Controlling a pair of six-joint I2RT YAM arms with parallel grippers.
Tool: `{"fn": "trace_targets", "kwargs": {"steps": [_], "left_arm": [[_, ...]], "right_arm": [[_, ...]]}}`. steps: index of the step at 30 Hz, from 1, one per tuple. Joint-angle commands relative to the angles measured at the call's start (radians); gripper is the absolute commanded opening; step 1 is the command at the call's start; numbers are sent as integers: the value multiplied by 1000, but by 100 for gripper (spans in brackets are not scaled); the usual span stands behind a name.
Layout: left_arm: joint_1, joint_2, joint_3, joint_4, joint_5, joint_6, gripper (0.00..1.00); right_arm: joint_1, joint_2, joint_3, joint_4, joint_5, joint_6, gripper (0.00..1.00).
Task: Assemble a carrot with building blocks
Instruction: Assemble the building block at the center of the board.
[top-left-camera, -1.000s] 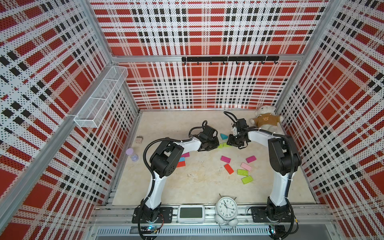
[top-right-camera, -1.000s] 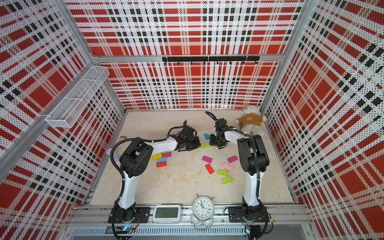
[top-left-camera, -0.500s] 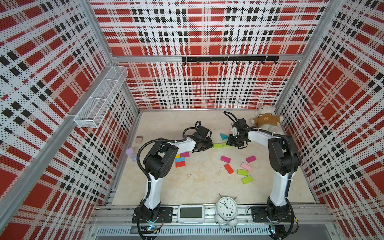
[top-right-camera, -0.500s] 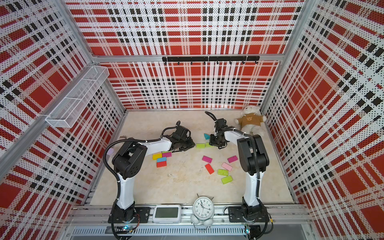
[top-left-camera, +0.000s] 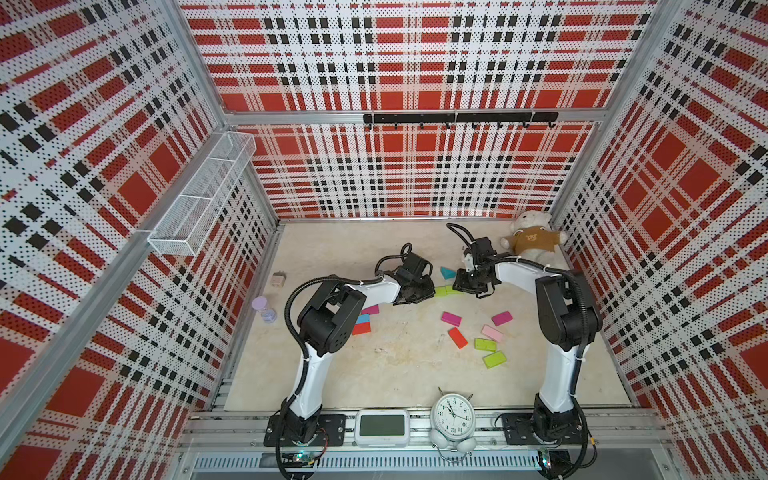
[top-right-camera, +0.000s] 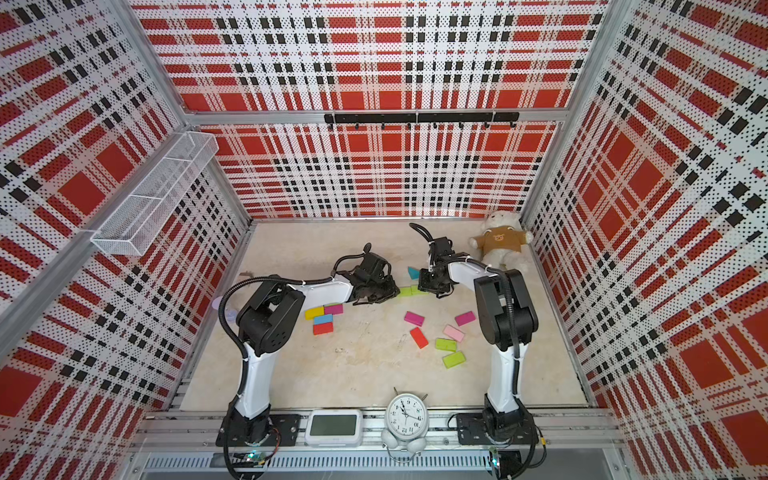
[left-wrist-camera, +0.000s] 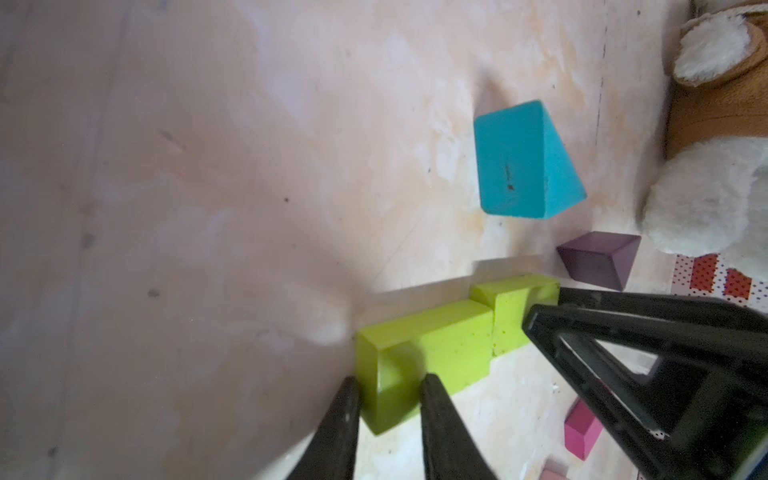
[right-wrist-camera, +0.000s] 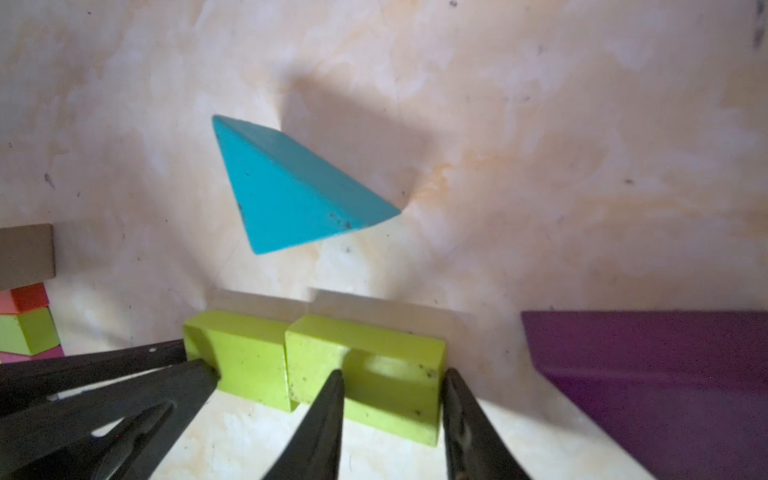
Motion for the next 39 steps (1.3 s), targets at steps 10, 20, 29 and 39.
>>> {"fn": "trace_targets", "kwargs": {"steps": [10,20,29,39], "left_arm": [[16,-59,-13,16,-34,-22,33],[71,-191,-97,48,-49,-23,43],[127,-288,-183,56,-43,-14,44],[146,-297,-232,84,-31,-20,44]], "right_arm": [[4,-71,44,-49,36,-5,45],[24,-64,191,-106,76,-70,63],[57,162,460,-207,191,-186,67],[108,267,549,-272,269,-255,66]]}}
